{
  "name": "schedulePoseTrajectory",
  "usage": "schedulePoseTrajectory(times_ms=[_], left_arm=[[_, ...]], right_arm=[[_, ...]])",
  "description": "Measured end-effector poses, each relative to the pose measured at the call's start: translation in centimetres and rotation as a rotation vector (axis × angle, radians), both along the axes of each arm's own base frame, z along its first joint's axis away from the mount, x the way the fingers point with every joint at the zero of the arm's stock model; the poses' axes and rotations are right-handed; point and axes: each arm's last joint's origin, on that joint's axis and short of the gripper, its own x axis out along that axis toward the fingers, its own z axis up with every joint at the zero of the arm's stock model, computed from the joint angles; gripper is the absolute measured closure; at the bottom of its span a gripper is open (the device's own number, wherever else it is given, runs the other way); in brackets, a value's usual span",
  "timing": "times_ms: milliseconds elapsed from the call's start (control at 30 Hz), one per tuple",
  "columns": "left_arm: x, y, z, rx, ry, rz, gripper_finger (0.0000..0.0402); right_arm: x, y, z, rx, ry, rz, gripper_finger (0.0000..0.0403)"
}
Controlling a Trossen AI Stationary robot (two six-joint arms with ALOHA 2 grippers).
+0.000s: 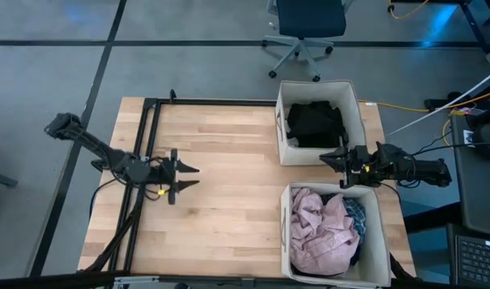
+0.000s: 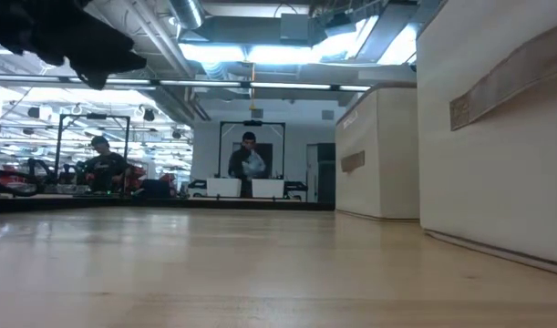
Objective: Sort clothes
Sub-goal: Return to Home Position
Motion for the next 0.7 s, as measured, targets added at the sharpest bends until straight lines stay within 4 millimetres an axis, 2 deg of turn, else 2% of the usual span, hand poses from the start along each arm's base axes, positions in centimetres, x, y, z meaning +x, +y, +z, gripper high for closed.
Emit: schedulePoseTrajectory(times_ms=[133,367,567,700], left_arm=[[-0.4,2.0,-0.5,-0.011,-0.057,-0.016,0.0229],[-0.9,4.9,-1.0,0.093,-0.081,0.056,0.0229],[-2.6,6.5,-3.1,0.107,-0.141,0.168,0.0229],[-3.5,6.9,-3.5,0.084,-0.233,0.204,0.0229]], right_arm=[[0.1,0.0,-0.2,-0.001,0.021,0.0,0.0371],[0.1,0.0,-0.5,-0.001,0.053,0.0,0.0371],[0.1,0.0,-0.5,-0.001,0.059,0.0,0.0371],[0.2,0.0,-0.6,-0.001,0.063,0.0,0.0371]])
